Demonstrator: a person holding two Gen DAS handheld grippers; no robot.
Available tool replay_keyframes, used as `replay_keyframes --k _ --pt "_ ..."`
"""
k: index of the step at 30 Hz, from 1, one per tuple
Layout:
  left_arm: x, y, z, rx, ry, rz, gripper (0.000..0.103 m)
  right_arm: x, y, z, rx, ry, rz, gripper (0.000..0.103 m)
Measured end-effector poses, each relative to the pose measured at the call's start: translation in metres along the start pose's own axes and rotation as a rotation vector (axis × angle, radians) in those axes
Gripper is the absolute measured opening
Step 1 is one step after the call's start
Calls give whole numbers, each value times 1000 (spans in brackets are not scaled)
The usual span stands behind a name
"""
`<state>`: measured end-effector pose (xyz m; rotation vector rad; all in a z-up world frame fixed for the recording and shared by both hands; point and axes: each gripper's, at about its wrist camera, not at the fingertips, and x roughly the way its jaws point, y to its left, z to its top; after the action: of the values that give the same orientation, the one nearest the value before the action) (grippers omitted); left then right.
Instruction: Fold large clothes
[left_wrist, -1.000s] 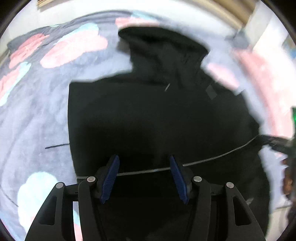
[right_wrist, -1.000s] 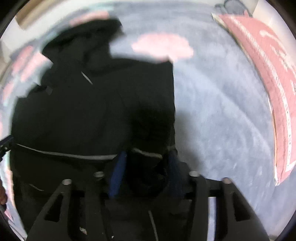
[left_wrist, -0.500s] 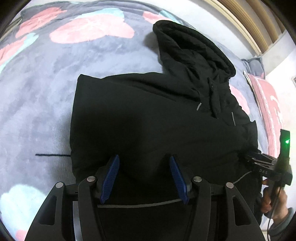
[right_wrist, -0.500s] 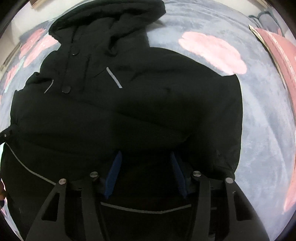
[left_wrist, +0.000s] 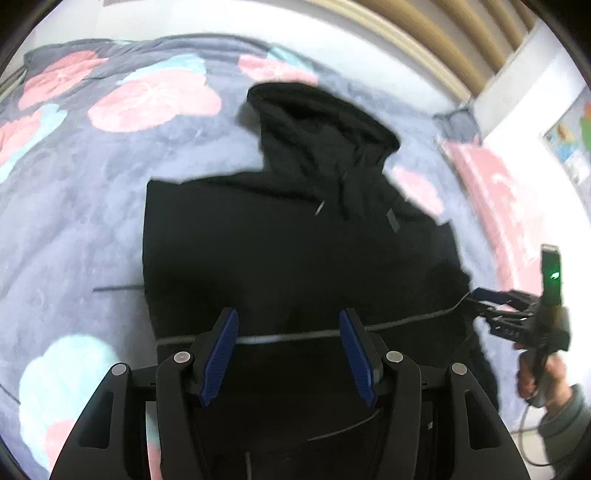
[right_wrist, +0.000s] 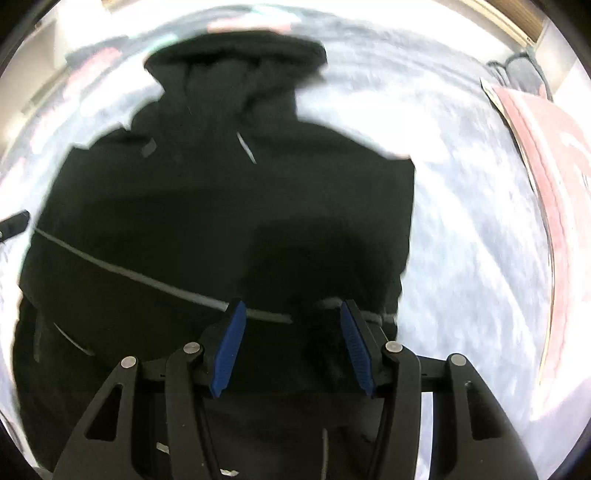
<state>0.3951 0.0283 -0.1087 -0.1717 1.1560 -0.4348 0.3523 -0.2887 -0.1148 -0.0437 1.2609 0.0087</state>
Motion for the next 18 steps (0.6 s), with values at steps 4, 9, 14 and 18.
replay_keyframes --k 4,9,14,18 --pt "39 20 -18 -49 93 48 58 25 -1 -19 3 50 -39 55" --pt "42 8 -17 14 112 121 58 30 1 -14 4 72 -53 57" --pt "-7 -6 14 44 17 -14 58 -4 -5 8 25 23 34 57" --pt "-29 -10 65 62 -88 -43 58 -36 -13 58 29 -107 67 57"
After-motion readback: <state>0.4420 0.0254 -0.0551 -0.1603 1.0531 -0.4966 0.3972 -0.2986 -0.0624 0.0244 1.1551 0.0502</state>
